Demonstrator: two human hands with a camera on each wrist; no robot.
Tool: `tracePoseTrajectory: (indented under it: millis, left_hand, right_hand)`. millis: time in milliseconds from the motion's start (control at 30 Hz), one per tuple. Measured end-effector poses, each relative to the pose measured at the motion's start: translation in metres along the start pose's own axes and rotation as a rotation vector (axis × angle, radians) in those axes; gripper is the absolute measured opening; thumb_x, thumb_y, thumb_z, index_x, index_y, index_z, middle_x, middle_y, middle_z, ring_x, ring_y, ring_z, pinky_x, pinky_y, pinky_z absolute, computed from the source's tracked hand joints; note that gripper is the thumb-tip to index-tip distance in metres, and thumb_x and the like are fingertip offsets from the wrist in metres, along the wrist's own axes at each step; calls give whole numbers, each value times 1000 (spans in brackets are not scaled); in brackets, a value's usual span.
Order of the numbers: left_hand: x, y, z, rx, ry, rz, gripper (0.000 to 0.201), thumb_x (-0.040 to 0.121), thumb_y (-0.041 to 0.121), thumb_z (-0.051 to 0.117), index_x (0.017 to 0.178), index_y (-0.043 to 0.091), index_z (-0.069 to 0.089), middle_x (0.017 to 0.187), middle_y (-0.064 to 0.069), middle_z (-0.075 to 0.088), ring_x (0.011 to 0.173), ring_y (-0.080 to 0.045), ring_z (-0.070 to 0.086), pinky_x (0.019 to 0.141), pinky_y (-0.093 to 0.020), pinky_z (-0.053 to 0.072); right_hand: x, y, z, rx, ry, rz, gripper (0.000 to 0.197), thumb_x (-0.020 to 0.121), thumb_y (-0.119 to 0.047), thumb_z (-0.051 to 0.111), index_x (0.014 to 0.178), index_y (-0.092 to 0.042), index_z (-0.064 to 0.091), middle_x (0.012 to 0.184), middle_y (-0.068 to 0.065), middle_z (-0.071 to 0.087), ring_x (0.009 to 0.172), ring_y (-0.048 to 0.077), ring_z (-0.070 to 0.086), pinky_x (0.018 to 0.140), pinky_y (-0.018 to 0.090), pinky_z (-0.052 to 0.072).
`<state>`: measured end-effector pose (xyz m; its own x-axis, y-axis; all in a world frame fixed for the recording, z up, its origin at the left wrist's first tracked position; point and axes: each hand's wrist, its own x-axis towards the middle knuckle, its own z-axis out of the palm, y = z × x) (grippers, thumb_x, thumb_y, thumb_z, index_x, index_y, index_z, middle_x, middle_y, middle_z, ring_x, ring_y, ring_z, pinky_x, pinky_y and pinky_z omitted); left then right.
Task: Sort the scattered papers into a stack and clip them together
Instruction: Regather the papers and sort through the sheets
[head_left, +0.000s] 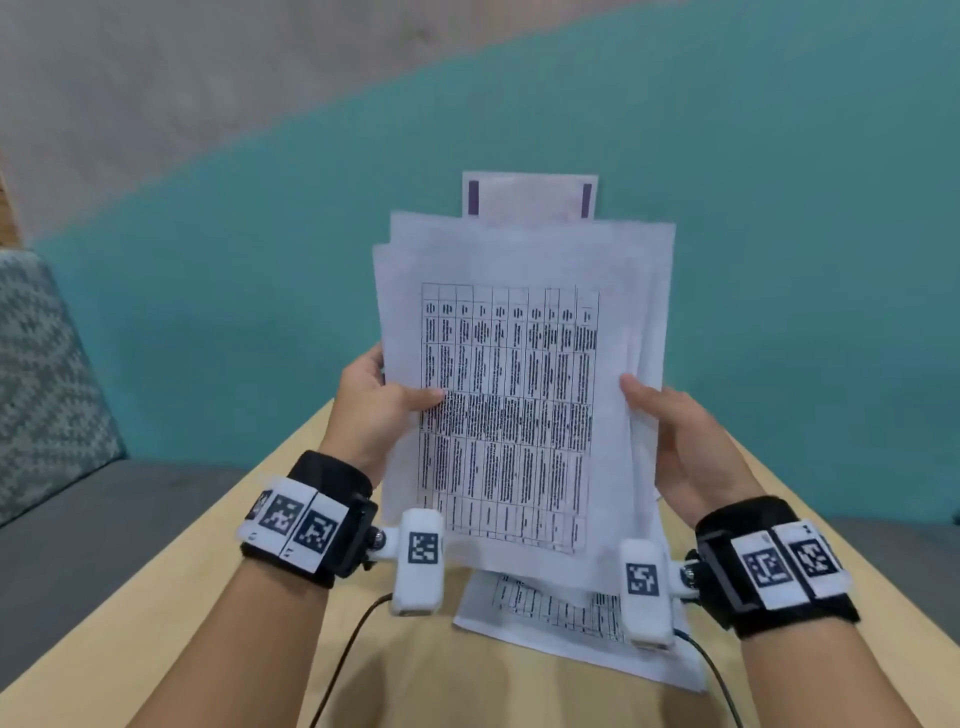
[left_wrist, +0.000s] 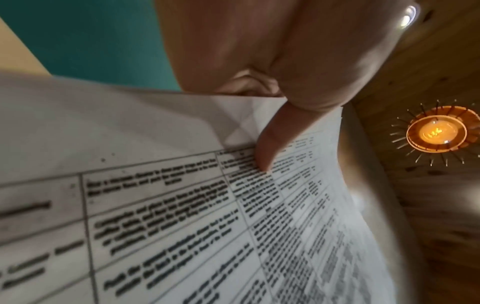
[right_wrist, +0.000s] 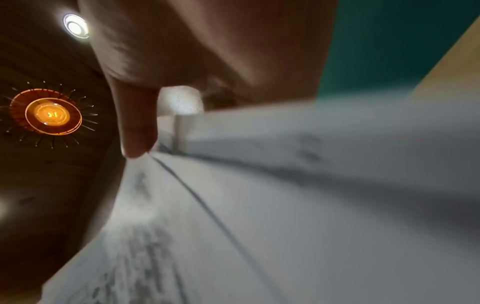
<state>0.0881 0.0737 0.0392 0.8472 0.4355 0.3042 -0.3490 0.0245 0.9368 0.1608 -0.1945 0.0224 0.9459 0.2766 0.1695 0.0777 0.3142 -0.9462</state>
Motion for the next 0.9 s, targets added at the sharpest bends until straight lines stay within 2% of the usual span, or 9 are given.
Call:
tracePoseTrajectory:
  millis: [100, 167, 333, 433, 533, 633, 733, 800, 900]
  left_hand:
    - [1, -6, 3, 41, 23, 7, 50, 82, -21, 66, 121, 9, 67, 106, -3, 79, 99, -22, 76, 92, -42, 59]
    - [0, -8, 7, 53, 34, 13, 50, 82, -20, 66, 122, 9, 66, 109, -3, 78, 100, -21, 75, 95, -43, 58]
    - [-5, -12, 21, 62, 41, 48, 46, 86, -17, 64, 121, 13, 65, 115, -5, 75, 106, -23, 73, 95, -43, 58]
    - [-5, -14, 23, 67, 48, 43, 45, 88, -13, 64, 125, 12, 62, 116, -5, 74, 105, -25, 72, 91, -41, 58]
    - [-4, -19, 20, 87, 50, 11, 44, 87, -9, 66, 126, 12, 62, 115, -6, 74, 104, -28, 71, 89, -41, 58]
    - [-3, -23, 17, 92, 42, -24, 40, 87, -6, 67, 121, 13, 64, 112, -5, 75, 101, -27, 72, 81, -39, 58]
    - [-2, -25, 15, 80, 35, -43, 37, 86, -6, 65, 118, 13, 65, 109, -4, 76, 92, -23, 71, 73, -32, 54]
    - [-1, -26, 14, 79, 32, -60, 36, 86, -6, 65, 115, 15, 66, 108, -4, 76, 92, -24, 71, 75, -35, 55]
    - [-1, -28, 12, 88, 14, -89, 36, 86, -2, 65, 117, 17, 66, 112, -3, 76, 103, -26, 71, 89, -42, 57]
  right_hand:
    - [-6, -5, 9, -136, -12, -77, 33, 83, -18, 78, 113, -6, 71, 107, 11, 77, 100, 31, 71, 88, 42, 56]
    - [-5, -5, 14, -215, 80, -146, 22, 83, -2, 76, 104, -6, 74, 100, 11, 79, 92, 31, 74, 78, 38, 60]
    - [1, 6, 22, -266, 218, -282, 25, 87, 1, 74, 91, -24, 73, 93, -2, 78, 89, 20, 75, 79, 33, 60]
    - [1, 5, 23, -236, 237, -291, 24, 86, 1, 73, 94, -21, 74, 93, -3, 78, 88, 17, 75, 78, 29, 60]
    - [1, 7, 21, -227, 219, -258, 31, 86, 5, 71, 108, -16, 74, 97, -2, 80, 89, 14, 76, 77, 24, 60]
    - [4, 11, 19, -256, 201, -222, 33, 85, 7, 69, 110, -15, 73, 96, -2, 80, 90, 16, 76, 82, 31, 59]
    - [5, 14, 16, -267, 185, -186, 34, 84, 9, 68, 100, -20, 72, 89, -6, 79, 83, 15, 74, 78, 31, 58]
    - [5, 16, 15, -285, 181, -148, 37, 83, 12, 64, 99, -21, 71, 95, -1, 78, 91, 21, 72, 82, 36, 59]
    - [5, 22, 10, -330, 162, -55, 40, 80, 12, 61, 105, -17, 71, 107, 9, 76, 107, 37, 68, 98, 53, 54]
